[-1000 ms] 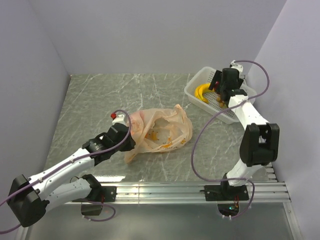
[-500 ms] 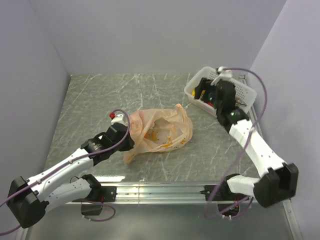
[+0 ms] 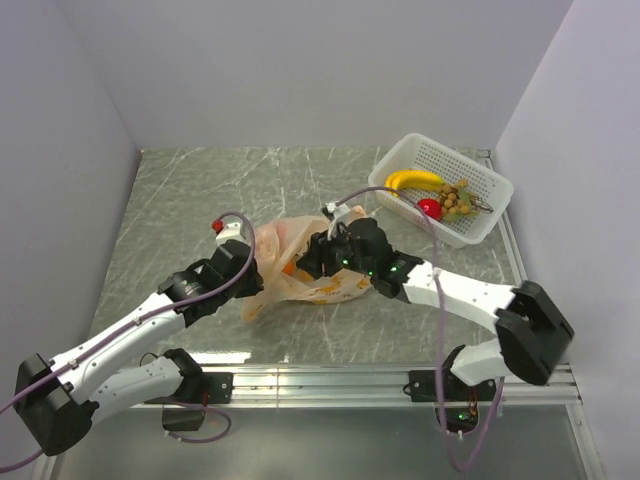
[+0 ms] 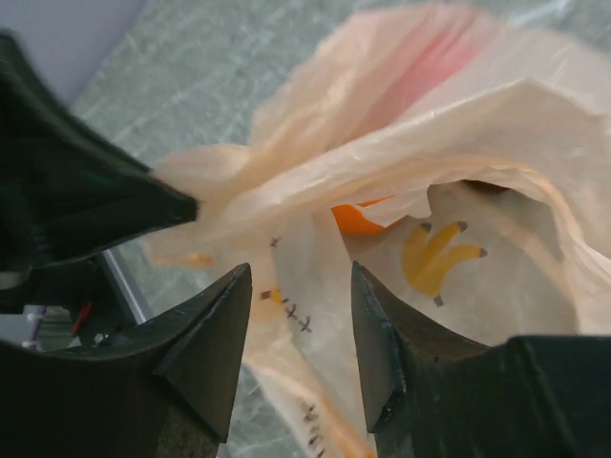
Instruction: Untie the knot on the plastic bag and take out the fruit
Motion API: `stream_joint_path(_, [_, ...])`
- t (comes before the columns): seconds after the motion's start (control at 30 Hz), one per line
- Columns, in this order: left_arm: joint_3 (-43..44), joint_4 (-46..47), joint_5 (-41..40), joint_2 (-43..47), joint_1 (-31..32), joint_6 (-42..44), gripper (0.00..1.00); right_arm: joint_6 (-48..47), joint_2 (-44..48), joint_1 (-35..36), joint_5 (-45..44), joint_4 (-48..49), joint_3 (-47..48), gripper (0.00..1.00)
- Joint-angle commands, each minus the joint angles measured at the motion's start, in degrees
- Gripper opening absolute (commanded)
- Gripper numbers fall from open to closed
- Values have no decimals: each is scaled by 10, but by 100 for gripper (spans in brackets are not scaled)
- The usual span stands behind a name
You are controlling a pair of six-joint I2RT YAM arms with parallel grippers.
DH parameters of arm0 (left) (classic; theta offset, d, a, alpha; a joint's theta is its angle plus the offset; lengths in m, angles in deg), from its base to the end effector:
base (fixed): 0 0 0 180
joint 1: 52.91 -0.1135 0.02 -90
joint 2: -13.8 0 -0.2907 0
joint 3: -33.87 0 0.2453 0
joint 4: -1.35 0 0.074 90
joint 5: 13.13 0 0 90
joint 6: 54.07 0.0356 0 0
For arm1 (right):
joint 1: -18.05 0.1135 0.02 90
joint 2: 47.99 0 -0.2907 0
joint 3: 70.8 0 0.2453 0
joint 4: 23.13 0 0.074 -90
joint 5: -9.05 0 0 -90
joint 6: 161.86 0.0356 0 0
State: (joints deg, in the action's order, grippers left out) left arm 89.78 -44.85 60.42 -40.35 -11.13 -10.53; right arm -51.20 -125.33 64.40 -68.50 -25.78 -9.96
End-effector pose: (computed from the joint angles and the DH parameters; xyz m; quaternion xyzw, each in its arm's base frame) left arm 0.1351 -0.1072 0.2809 -0.0926 0.9095 -0.1721 0.3669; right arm 0.1975 0.2182 0.2918 -0.2414 0.7758 0.3918 0.4317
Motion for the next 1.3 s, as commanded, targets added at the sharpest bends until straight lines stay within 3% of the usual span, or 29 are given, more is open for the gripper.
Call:
stream_joint_path(0.0, [23, -28, -24, 10, -3, -13, 1, 36, -63, 1, 21, 82, 15, 52])
stream_joint_path(0.17, [11, -40, -19, 20, -3, -28, 0, 59, -171, 7, 3, 107, 60, 53])
stream_joint_path(0.27, [2, -28, -8, 24, -4, -29, 1, 65, -214, 8, -8, 131, 77, 70])
stream_joint_path(0.3, [0, -22, 3, 24, -4, -24, 1, 68, -223, 9, -9, 141, 79, 80])
stream_joint_path(0.4, [6, -4, 18, 17, -3, -14, 1, 84, -252, 10, -12, 185, 80, 92])
stream_joint_path(0.83, [33, 54, 80, -30, -1, 19, 1, 129, -407, 33, 23, 286, 155, 96])
stream_joint_path(0.93, [25, 81, 110, -36, 1, 15, 0, 143, -422, 32, 27, 321, 157, 87])
stream_joint_path(1.03, [22, 83, 117, -39, 6, 15, 1, 157, -426, 30, 28, 347, 157, 72])
stream_joint_path(1.07, [24, 81, 116, -35, 7, 15, 1, 161, -427, 31, 28, 347, 159, 60])
stream_joint_path(1.13, [23, 74, 112, -29, 8, 15, 1, 162, -427, 30, 28, 350, 163, 47])
stream_joint_path(1.17, [24, 69, 107, -20, 8, 15, 1, 162, -426, 29, 27, 351, 163, 34])
stream_joint_path(1.27, [27, 37, 69, -2, 8, 10, 1, 154, -405, 23, 19, 349, 144, 16])
